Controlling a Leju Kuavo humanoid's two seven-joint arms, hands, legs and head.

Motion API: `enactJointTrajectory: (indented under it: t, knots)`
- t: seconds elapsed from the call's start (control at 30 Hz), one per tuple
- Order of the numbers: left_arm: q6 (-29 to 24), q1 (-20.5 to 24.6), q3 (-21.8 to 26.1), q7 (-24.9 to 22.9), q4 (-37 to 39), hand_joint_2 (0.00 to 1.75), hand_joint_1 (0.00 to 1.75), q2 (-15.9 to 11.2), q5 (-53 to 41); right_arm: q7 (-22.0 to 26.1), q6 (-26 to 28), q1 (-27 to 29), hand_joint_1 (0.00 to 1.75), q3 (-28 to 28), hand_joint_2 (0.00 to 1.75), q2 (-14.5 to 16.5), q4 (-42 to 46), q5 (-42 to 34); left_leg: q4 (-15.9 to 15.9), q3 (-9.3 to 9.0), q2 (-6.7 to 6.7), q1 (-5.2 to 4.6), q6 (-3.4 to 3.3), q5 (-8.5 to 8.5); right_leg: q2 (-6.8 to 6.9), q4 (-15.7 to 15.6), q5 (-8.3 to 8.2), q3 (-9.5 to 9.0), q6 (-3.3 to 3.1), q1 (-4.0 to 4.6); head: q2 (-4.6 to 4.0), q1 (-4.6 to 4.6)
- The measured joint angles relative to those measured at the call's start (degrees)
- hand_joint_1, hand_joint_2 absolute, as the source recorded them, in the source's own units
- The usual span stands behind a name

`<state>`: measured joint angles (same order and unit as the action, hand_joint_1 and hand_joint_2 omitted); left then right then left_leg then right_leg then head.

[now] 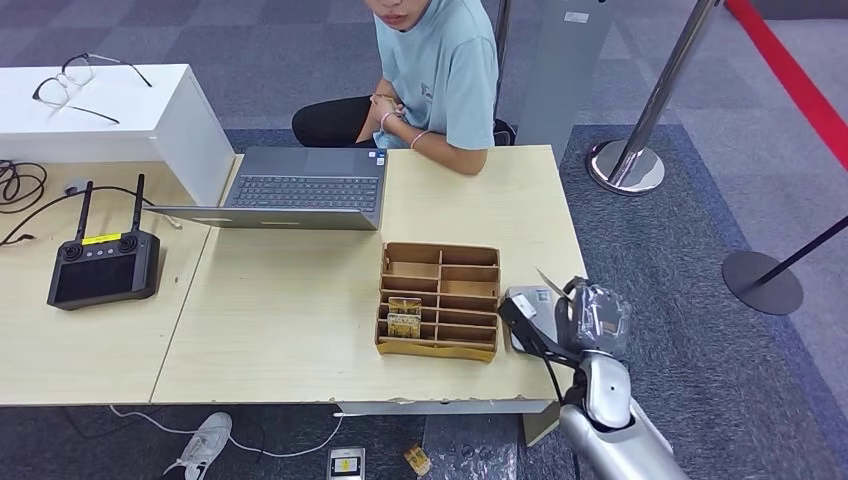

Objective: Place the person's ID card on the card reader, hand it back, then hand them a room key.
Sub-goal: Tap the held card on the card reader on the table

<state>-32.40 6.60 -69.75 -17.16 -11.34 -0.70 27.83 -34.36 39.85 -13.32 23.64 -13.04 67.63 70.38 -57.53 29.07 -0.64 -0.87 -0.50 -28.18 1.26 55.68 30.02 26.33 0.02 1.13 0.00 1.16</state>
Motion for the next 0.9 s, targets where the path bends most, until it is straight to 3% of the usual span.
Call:
enactJointTrajectory:
  t: [0.9]
  knots:
    - [-0.08, 0.01, 0.02, -0.13, -0.02, 1.75, 0.0, 0.11, 0.21, 4.04, 0.54, 0.3, 1.75, 3.57, 1.75, 5.75, -7.6, -1.77, 0.0, -0.31, 0.16, 0.01, 0.0, 0.0, -0.07, 0.0, -0.01, -0.25, 0.0, 0.0, 0.0, 0.0]
